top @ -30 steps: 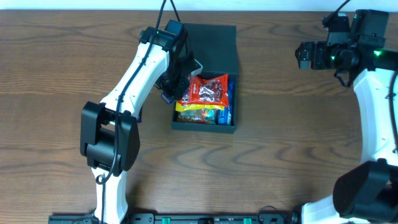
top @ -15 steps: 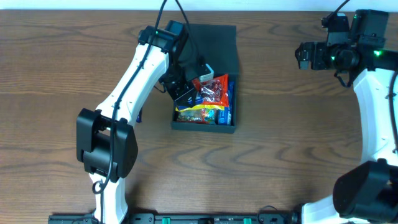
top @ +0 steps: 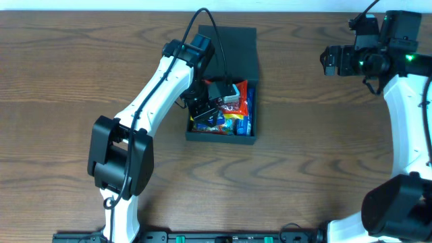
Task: Pack container
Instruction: 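Carry the Eclipse tin right and lower it into the box, then release the tin and move the left gripper to the Dairy Milk bar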
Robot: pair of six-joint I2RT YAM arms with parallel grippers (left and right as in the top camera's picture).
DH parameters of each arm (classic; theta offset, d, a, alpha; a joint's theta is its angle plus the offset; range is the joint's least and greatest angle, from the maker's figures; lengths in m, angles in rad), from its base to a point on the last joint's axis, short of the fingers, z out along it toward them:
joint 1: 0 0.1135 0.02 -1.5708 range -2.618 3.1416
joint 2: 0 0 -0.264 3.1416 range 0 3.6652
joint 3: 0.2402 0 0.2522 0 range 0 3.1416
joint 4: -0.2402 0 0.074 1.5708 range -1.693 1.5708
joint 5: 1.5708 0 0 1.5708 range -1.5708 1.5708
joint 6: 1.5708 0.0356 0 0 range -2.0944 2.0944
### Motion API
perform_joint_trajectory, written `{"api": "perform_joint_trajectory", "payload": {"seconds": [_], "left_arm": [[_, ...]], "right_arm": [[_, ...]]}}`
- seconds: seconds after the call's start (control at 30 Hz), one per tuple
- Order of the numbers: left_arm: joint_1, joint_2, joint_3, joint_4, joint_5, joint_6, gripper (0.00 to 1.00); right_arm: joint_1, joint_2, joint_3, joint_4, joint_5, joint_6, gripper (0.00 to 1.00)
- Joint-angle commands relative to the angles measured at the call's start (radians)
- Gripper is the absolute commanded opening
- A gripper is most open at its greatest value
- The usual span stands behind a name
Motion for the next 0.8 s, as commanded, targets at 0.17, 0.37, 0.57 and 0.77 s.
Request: {"api": "perform_joint_trajectory", "payload": {"seconds": [0.17, 0.37, 0.57, 0.77], "left_arm": [[0.001, -0.015, -0.004, 0.013, -0.040, -0.016, 0.95], [0.006, -0.015, 0.008, 0.084, -0.042, -0.142, 0.67], [0.075, -0.016, 0.152, 0.137, -0.186, -0.486, 0.50], [0.232, -0.015, 0.225, 0.154, -0.230, -0.653, 0.51]], "right_arm": [[-0.007, -0.001, 0.000, -0.003, -0.013, -0.016, 0.99], [-0.007, -0.001, 0.000, -0.004, -0.013, -0.015, 0.99], [-0.007, -0.001, 0.000, -0.037, -0.013, -0.016, 0.99], [-0.007, -0.001, -0.001, -0.060, -0.013, -0.015, 0.99]]}}
